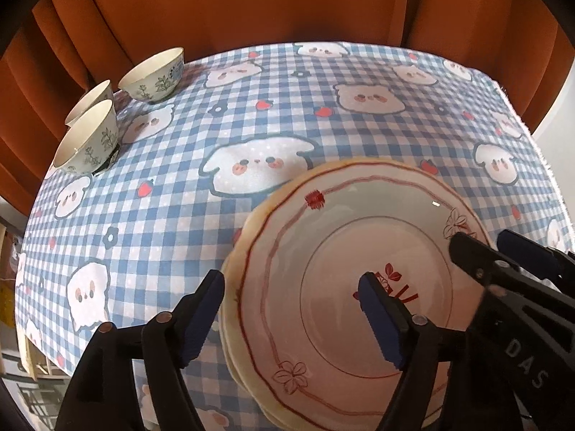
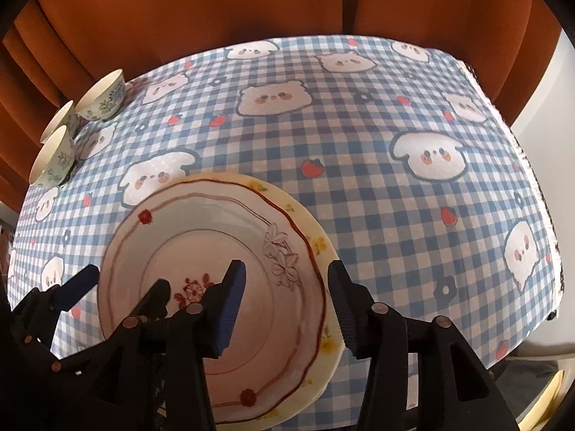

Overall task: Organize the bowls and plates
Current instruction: 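Open both tools and withdraw from the plate stack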

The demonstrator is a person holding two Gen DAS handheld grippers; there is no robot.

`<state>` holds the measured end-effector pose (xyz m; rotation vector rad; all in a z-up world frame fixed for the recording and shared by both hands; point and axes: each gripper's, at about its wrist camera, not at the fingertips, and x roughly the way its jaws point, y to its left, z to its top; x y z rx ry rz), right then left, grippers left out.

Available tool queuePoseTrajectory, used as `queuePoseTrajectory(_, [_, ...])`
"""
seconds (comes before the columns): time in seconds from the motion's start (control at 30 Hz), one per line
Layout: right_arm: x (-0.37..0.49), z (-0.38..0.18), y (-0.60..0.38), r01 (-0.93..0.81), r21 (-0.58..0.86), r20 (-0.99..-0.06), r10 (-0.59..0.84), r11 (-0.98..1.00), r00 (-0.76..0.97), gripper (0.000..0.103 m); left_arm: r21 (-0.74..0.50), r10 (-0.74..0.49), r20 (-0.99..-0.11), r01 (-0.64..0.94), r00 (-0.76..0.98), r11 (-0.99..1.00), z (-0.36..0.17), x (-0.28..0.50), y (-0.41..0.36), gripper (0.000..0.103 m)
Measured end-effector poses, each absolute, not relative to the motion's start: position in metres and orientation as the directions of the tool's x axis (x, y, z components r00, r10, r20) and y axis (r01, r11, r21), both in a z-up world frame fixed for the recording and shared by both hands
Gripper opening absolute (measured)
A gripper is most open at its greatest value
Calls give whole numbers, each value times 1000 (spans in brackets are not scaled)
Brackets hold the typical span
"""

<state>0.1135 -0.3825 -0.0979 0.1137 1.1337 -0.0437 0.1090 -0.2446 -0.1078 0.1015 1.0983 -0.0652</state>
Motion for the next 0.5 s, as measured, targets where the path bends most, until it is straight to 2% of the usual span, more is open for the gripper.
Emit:
queuePoseTrajectory(0.3, [118, -82, -347, 64, 66, -893, 30, 996, 449, 54, 7, -51, -875, 117, 482, 993, -89, 113, -203, 84])
queuePoseTrajectory(0.5, [126, -66, -289, 82, 61, -884, 16, 995, 467, 57, 1, -65, -872, 134, 486, 991, -77, 123, -155, 83])
